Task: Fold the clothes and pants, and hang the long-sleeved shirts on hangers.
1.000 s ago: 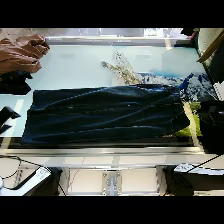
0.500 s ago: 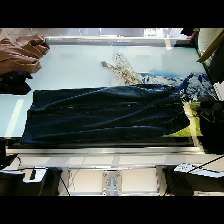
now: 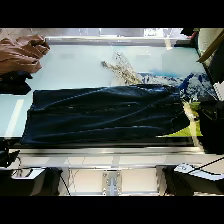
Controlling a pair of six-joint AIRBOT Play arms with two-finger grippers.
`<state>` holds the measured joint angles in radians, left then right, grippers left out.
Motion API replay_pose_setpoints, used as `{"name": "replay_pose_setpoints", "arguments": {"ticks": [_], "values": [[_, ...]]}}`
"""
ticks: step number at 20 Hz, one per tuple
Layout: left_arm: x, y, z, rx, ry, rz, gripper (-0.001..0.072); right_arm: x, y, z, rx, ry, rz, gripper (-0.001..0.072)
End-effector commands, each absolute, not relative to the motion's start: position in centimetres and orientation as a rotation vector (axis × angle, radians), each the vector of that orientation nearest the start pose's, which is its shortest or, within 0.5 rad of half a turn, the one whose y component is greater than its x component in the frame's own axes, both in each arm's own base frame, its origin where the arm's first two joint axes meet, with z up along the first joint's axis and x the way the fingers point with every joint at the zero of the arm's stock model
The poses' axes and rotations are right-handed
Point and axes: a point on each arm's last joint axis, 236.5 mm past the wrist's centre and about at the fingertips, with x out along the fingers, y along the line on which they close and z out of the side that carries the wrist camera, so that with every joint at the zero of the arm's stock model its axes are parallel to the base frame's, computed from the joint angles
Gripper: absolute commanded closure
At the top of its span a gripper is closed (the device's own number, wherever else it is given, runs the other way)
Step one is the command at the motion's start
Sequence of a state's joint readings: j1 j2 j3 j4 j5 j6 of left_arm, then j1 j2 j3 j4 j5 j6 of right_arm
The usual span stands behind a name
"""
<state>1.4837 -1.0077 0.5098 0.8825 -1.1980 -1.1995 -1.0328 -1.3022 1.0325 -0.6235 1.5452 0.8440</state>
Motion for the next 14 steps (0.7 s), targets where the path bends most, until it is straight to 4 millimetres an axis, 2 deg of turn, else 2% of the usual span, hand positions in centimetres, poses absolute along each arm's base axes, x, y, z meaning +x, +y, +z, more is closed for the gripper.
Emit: {"name": "replay_pose_setpoints", "arguments": {"ticks": [1,7,8,10,11,12,13,14], "values": [[16.8,18.8,-7.4,-1.379,0.819,0.561,0.0161,30.7,-14.0,7.0,0.824,0.861,0.25,0.027],[18.4,17.7,-9.5,-1.365,0.897,0.517,0.0161,30.5,-13.6,8.5,0.786,0.84,0.235,0.027],[19.0,17.6,-9.8,-1.343,0.912,0.511,0.019,30.5,-13.6,8.6,0.78,0.838,0.234,0.027],[20.6,17.5,-10.0,-1.315,0.903,0.501,0.0311,30.2,-13.6,8.6,0.764,0.847,0.224,0.0271],[21.3,17.6,-9.9,-1.312,0.886,0.497,0.0423,29.8,-13.8,8.2,0.752,0.869,0.213,0.0271],[22.1,17.6,-9.6,-1.316,0.862,0.492,0.0619,29.2,-14.0,7.5,0.733,0.906,0.195,0.0271],[22.6,17.6,-9.4,-1.322,0.849,0.484,0.0686,28.5,-14.2,6.7,0.714,0.947,0.176,0.0271],[22.9,17.5,-9.3,-1.326,0.844,0.479,0.0686,27.7,-14.5,5.8,0.699,0.99,0.158,0.027]]}}
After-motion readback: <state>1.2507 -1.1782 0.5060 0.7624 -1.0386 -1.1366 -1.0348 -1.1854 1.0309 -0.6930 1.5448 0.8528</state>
